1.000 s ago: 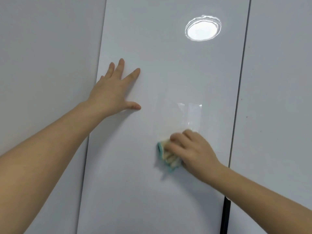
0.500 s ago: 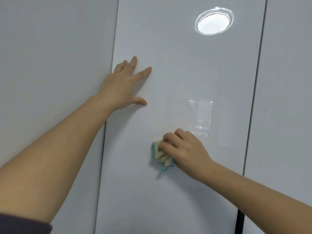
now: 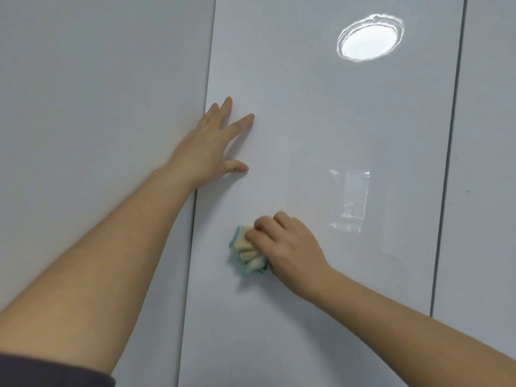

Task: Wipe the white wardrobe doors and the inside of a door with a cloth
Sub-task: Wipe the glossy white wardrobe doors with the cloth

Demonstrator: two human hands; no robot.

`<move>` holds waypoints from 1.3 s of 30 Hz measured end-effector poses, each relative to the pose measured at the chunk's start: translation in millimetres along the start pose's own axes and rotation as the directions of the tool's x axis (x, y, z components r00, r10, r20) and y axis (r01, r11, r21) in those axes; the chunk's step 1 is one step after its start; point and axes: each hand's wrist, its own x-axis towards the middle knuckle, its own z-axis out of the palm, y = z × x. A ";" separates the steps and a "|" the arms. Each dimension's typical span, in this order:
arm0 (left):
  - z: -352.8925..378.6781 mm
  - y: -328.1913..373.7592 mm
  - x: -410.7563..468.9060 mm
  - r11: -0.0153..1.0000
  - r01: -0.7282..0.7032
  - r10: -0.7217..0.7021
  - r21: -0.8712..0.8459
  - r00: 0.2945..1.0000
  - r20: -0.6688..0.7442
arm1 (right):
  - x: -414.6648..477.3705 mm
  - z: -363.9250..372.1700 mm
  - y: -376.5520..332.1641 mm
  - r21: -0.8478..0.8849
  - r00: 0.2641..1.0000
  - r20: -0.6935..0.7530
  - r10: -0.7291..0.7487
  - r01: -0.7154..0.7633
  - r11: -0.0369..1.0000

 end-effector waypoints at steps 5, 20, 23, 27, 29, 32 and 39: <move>0.3 2.2 0.2 1.000 0.022 -0.023 0.007 0.999 0.027 | 22.4 16.2 -16.6 -0.025 0.988 -0.109 0.108 -0.111 0.993; -2.2 3.9 1.5 0.999 0.034 -0.034 -0.008 0.999 0.034 | 37.2 47.0 -48.7 -0.022 0.994 -0.105 -0.025 0.023 0.999; -3.0 4.6 1.0 0.999 0.038 -0.038 -0.004 0.998 0.040 | 25.2 48.2 -57.5 -0.029 0.989 -0.048 -0.139 0.137 0.990; 0.3 4.4 1.5 0.999 0.034 -0.034 0.009 0.999 0.023 | 59.6 37.8 -33.2 -0.048 0.997 -0.073 -0.020 0.017 0.999; 1.0 4.5 1.5 0.999 0.037 -0.037 0.022 0.999 0.016 | 71.1 36.1 -27.4 -0.042 0.995 -0.087 0.052 -0.056 0.998; -0.2 5.7 0.2 0.999 0.041 -0.042 0.029 0.999 0.031 | 49.6 45.1 -44.0 -0.037 0.997 -0.076 -0.014 0.012 0.999; -1.4 9.0 -2.5 0.998 0.050 -0.053 0.042 0.997 0.056 | 5.2 22.3 -33.3 -0.026 0.987 0.082 -0.137 0.139 0.990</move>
